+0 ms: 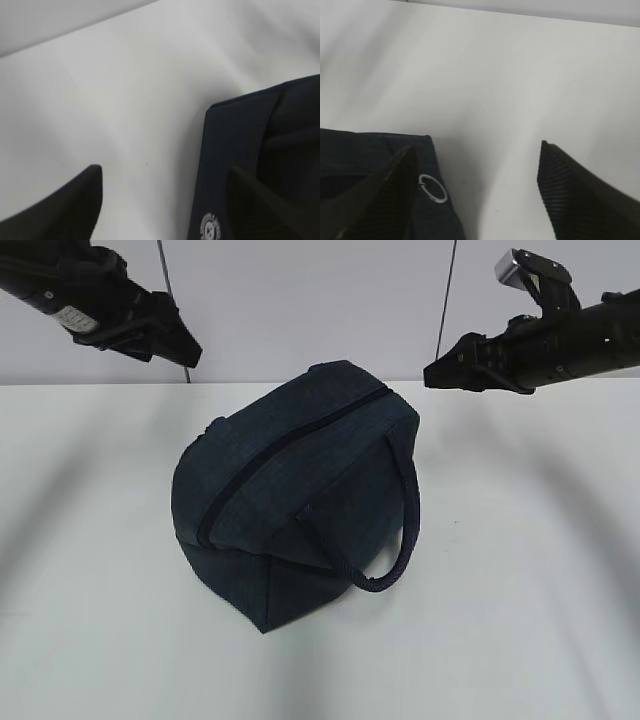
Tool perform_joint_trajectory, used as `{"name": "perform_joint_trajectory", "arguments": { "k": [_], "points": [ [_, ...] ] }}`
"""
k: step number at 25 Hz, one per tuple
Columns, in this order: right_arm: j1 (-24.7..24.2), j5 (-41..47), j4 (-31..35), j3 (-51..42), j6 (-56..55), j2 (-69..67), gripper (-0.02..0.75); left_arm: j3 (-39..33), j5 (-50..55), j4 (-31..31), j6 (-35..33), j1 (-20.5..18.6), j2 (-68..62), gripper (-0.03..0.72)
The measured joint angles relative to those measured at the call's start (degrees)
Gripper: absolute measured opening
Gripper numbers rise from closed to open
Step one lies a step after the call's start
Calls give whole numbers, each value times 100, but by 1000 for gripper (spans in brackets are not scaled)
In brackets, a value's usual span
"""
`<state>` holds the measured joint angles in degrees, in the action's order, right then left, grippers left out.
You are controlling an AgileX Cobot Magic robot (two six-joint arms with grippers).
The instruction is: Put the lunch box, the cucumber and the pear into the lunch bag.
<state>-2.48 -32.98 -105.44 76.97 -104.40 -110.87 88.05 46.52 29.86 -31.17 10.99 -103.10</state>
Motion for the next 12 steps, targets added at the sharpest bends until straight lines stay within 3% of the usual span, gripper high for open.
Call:
{"name": "perform_joint_trajectory", "arguments": {
  "k": [6, 12],
  "points": [
    [0, -818, 0, 0, -481, 55, 580, 0, 869, -632, 669, -231, 0, 455],
    [0, -992, 0, 0, -628, 55, 545, 0, 1404, -685, 760, -231, 0, 455]
  ]
}}
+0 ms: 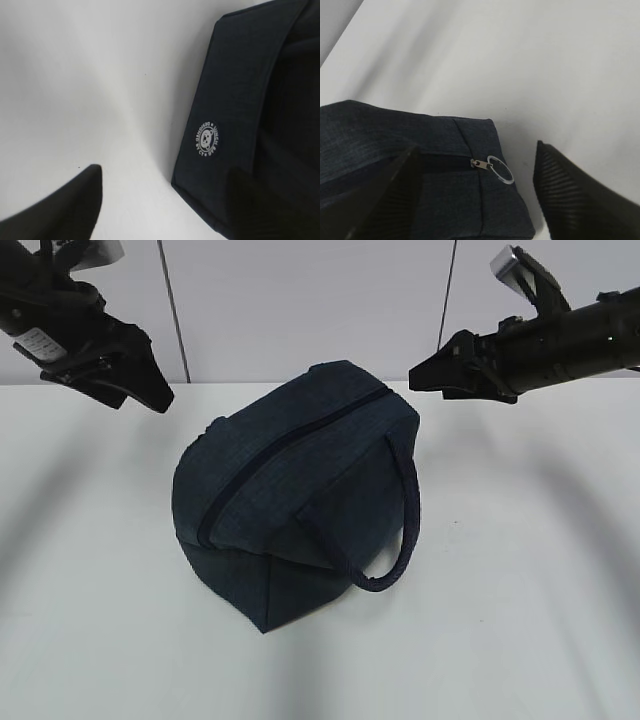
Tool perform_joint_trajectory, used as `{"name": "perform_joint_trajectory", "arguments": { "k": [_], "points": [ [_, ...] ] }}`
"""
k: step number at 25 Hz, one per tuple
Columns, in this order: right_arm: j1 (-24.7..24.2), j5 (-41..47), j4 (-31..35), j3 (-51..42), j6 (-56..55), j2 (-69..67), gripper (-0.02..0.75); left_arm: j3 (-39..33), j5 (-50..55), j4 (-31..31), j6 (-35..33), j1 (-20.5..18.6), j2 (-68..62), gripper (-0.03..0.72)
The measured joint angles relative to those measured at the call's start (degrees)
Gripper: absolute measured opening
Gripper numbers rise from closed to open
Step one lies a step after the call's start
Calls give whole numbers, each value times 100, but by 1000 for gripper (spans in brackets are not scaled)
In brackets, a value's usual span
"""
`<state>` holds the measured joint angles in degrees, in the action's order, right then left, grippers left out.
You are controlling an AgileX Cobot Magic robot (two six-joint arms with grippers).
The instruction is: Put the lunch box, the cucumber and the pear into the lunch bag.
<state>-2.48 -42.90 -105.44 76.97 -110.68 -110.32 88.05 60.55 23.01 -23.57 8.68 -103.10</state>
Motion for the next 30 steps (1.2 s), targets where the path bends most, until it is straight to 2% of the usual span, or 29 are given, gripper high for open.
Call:
{"name": "perform_joint_trajectory", "arguments": {
  "k": [3, 6, 9, 14, 17, 20, 23, 26, 27, 30],
  "points": [
    [0, 89, 0, 0, -8, 3, 540, 0, 98, -2, 39, 0, 0, 455],
    [0, 537, 0, 0, -13, 3, 539, 0, 136, 84, 60, 0, 0, 453],
    [0, 1374, 0, 0, 326, 35, 539, 0, 136, 266, 73, 0, 0, 451],
    [0, 2948, 0, 0, 1611, 247, 539, 0, 124, 317, 73, 0, 1, 449],
    [0, 4241, 12, 0, 1770, 424, 538, 0, 49, 363, 73, 0, 1, 449],
    [-10, 5182, 224, -22, 1799, 529, 538, 0, 0, 392, 73, 0, 1, 449],
    [-10, 5990, 1196, -184, 2017, 607, 532, 0, -6, 450, 73, 0, 1, 449],
    [-10, 6696, 2915, -359, 2395, 655, 491, 0, -17, 486, 73, 0, 1, 449],
    [-21, 6844, 3683, -399, 2637, 658, 473, 0, -23, 502, 73, 0, 1, 449],
    [2, 6648, 5396, -484, 3794, 658, 449, 0, -28, 520, 73, 0, 1, 448]
  ]
}}
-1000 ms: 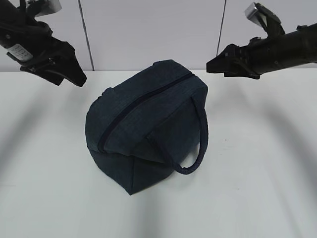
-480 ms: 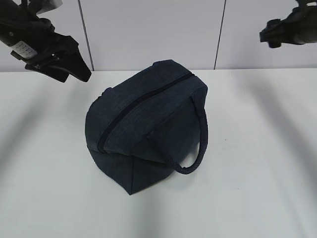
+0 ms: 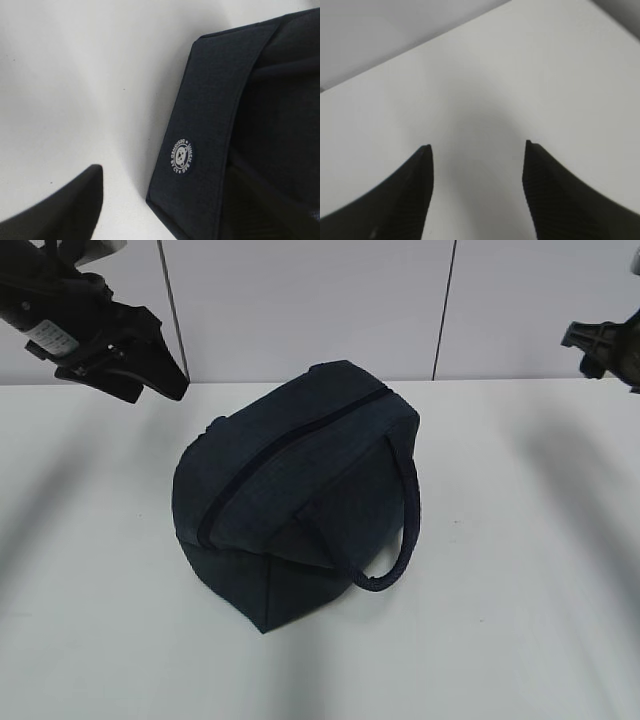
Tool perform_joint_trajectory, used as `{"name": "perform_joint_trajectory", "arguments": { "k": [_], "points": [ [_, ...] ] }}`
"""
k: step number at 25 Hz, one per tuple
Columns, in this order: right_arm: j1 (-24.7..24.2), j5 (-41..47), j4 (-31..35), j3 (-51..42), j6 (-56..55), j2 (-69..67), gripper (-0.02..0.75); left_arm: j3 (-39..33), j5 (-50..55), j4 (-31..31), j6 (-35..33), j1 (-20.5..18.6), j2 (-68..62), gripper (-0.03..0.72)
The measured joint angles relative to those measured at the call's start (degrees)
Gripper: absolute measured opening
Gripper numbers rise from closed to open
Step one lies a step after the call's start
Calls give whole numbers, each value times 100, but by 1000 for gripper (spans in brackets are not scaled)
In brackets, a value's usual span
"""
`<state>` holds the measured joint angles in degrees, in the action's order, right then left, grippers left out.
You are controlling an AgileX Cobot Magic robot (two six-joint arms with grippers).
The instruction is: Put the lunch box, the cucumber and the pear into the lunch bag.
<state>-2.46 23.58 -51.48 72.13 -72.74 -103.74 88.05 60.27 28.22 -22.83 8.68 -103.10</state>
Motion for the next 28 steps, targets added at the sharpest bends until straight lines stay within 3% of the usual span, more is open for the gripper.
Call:
{"name": "perform_joint_trajectory", "arguments": {
  "k": [2, 4, 7, 9, 13, 19, 28],
  "points": [
    [149, -308, 1110, -7, 1309, 23, 438, 0, 0, 0, 0, 0, 0, 448],
    [358, -414, 1746, -7, 2440, 115, 431, 0, -21, 4, 0, 0, 0, 448],
    [839, -269, 2123, -7, 4168, 372, 430, 0, -149, -2, 0, 0, 0, 448],
    [1169, -17, 2228, -7, 4755, 572, 430, 0, -212, -15, 0, 0, 0, 448],
    [1566, 387, 2839, -7, 5367, 1053, 410, 0, -250, -182, 0, 0, 5, 448],
    [1631, 1122, 4268, -7, 6894, 1803, 379, 0, -113, -571, 0, 0, 107, 448],
    [1640, 1990, 4480, -7, 7516, 3270, 378, 0, 265, -776, 127, 0, 785, 448]
  ]
}}
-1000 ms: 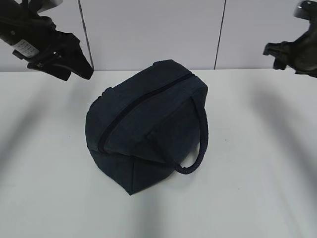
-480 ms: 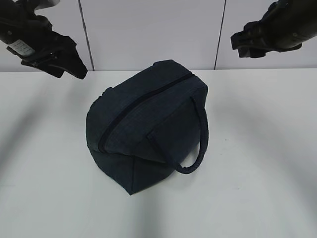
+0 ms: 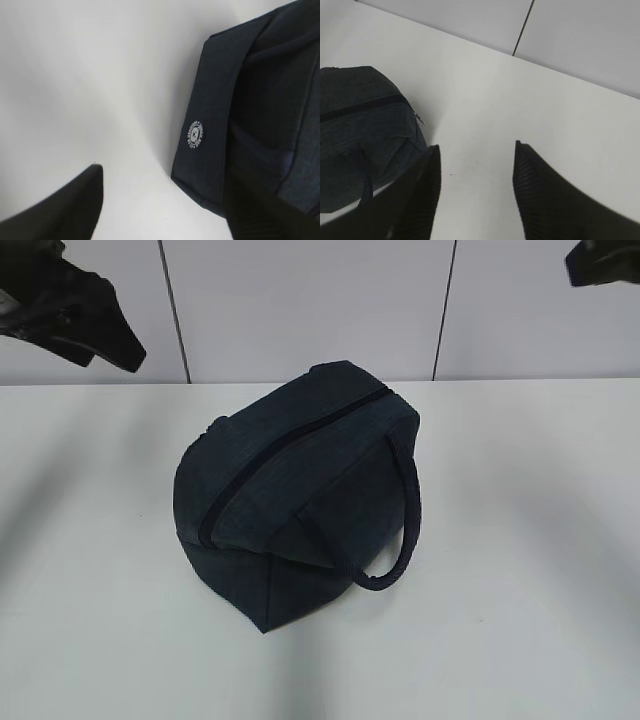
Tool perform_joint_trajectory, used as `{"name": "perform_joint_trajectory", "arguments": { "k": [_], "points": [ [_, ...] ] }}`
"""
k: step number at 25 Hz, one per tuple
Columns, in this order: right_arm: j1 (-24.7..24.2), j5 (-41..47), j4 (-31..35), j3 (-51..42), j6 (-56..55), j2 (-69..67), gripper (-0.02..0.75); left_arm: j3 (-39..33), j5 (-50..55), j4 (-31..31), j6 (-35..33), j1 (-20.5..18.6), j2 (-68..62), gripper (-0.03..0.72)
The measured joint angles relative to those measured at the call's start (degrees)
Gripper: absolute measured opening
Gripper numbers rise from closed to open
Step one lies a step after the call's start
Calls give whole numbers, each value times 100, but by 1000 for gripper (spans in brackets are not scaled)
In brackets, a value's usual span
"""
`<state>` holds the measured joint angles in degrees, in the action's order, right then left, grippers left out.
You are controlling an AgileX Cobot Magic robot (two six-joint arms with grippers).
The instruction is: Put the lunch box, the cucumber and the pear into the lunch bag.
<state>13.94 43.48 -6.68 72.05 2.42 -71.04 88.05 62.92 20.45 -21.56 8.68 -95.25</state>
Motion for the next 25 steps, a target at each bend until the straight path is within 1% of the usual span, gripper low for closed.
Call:
{"name": "perform_joint_trajectory", "arguments": {
  "k": [6, 9, 11, 16, 19, 22, 25],
  "points": [
    [0, 639, 83, 0, 345, 986, 377, -69, 69, -381, 463, 0, 781, 448],
    [0, 927, 130, -66, 447, 1499, 377, -345, 69, -473, 629, 0, 1229, 448],
    [0, 998, 201, -275, 468, 1934, 377, -612, 43, -475, 687, 0, 1551, 448],
    [0, 1100, 462, -1192, 478, 3191, 377, -1696, -205, -457, 716, 0, 2543, 448],
    [0, 1218, 668, -1707, 512, 3918, 377, -2420, -415, -439, 732, 0, 3374, 448],
    [0, 1664, 920, -2170, 655, 4678, 377, -3149, -554, -434, 732, 5, 4428, 448],
    [0, 2153, 1109, -2421, 688, 5345, 377, -3830, -551, -432, 739, 5, 5585, 448]
  ]
}}
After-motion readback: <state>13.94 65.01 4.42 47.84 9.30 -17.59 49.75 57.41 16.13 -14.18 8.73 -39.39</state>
